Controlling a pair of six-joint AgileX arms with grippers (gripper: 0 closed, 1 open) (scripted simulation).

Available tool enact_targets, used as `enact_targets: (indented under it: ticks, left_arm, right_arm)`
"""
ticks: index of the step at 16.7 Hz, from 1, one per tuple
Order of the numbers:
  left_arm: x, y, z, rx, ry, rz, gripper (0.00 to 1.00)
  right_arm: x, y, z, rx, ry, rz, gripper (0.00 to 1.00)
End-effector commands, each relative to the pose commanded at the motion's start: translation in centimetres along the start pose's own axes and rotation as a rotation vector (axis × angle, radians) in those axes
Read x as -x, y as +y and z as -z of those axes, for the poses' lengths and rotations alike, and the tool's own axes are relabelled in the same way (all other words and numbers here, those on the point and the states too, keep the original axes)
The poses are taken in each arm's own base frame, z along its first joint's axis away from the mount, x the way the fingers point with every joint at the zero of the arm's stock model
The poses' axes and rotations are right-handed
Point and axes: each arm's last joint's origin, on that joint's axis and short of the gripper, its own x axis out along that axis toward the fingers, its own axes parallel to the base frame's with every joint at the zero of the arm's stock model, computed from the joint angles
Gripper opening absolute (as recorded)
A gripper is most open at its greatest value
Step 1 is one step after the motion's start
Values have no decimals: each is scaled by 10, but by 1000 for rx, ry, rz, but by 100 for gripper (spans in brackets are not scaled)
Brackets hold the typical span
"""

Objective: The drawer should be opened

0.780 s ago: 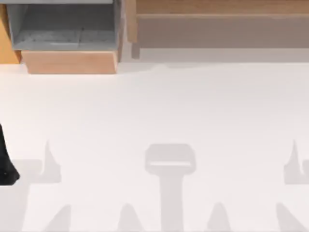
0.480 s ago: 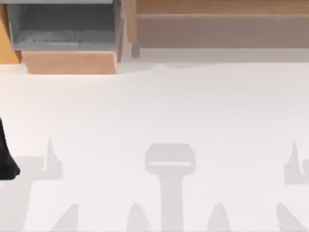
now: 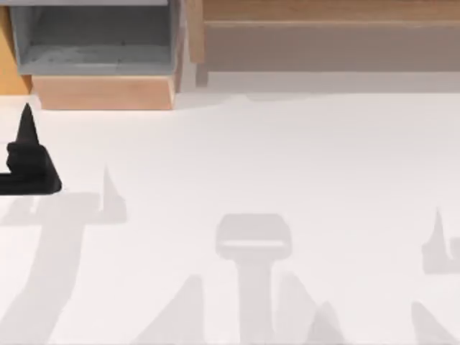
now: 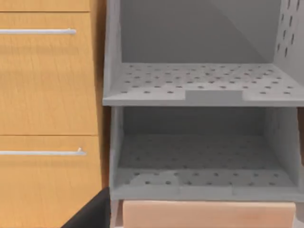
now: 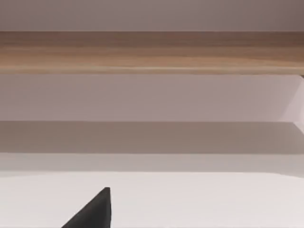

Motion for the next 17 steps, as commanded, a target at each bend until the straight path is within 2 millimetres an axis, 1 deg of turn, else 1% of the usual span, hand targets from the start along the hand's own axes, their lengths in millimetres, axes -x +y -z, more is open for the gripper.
enact_targets:
  ticks: [4, 7, 10, 12, 17]
  left_arm:
    - [-30, -39, -18, 1, 6, -1, 100]
    - [-48, -70, -22, 0, 7, -2, 100]
    - [-58, -92, -22, -1, 5, -3, 100]
    - [-60, -97, -22, 0, 4, -3, 100]
    - [-59, -96, -21, -2, 6, -4, 100]
  right_arm:
    - [0, 0, 0, 0, 0, 0, 100]
    - [0, 0, 0, 0, 0, 0, 100]
    - [0, 0, 0, 0, 0, 0, 100]
    - [0, 0, 0, 0, 0, 0, 100]
    - [0, 0, 0, 0, 0, 0, 100]
